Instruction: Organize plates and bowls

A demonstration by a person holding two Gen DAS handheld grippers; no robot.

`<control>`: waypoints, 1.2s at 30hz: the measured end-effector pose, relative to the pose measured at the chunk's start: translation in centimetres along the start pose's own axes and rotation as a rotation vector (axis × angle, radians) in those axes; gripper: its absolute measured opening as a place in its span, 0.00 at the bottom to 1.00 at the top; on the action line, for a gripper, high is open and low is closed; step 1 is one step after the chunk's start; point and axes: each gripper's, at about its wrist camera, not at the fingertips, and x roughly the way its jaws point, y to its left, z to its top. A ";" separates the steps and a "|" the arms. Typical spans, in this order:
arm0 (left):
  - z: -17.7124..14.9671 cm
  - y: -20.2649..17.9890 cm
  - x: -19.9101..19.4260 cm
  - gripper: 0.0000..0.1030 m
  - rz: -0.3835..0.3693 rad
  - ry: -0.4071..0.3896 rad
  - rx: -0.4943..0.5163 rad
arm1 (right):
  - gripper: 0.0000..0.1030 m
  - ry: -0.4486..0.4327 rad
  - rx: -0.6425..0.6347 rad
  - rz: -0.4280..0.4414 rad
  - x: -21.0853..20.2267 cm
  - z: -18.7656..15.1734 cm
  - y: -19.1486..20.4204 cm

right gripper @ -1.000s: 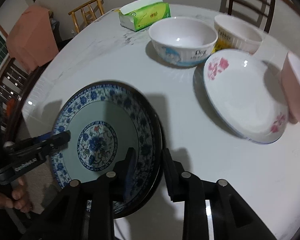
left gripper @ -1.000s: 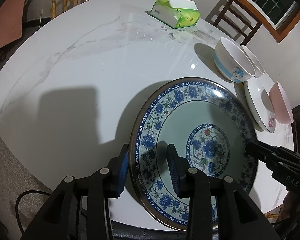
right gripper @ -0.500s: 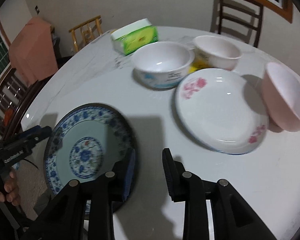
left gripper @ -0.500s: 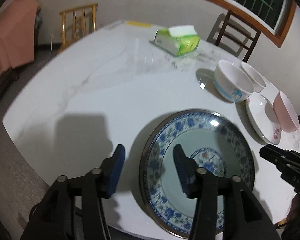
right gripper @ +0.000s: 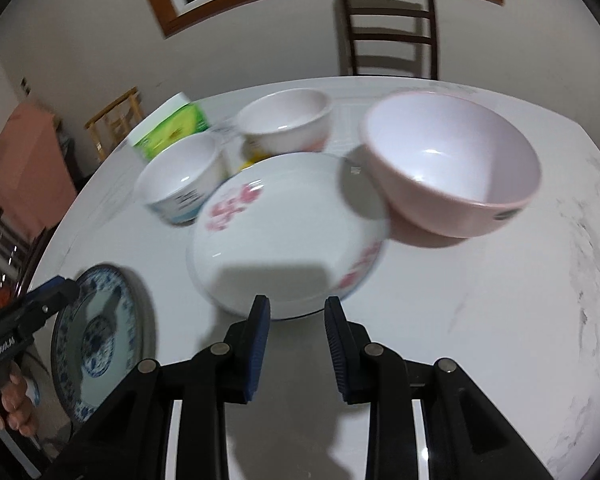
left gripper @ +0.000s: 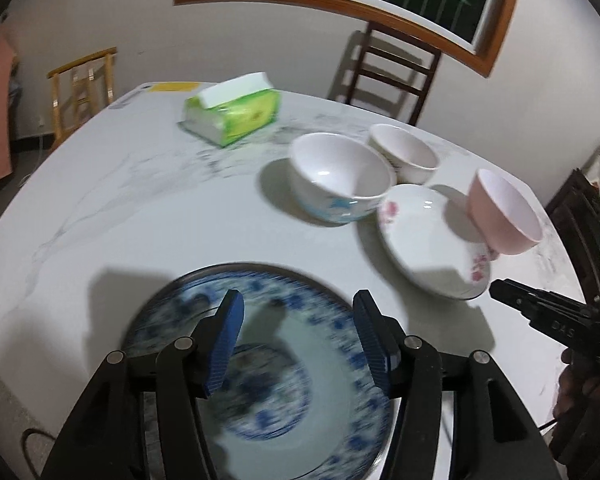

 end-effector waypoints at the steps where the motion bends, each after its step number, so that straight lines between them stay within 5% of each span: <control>1: 0.2 -0.5 0.3 0.52 -0.012 0.002 0.001 | 0.28 -0.002 0.012 0.004 0.1 0.2 -0.5; 16: 3.5 -5.8 7.2 0.51 -0.160 0.125 -0.049 | 0.28 -0.004 0.095 0.031 4.2 2.8 -5.6; 30: 4.6 -7.0 12.0 0.47 -0.147 0.189 -0.075 | 0.28 0.005 0.034 0.051 7.2 4.4 -5.7; 36: 4.7 -7.3 12.9 0.34 -0.155 0.202 -0.069 | 0.21 0.013 0.024 0.059 7.7 4.7 -5.7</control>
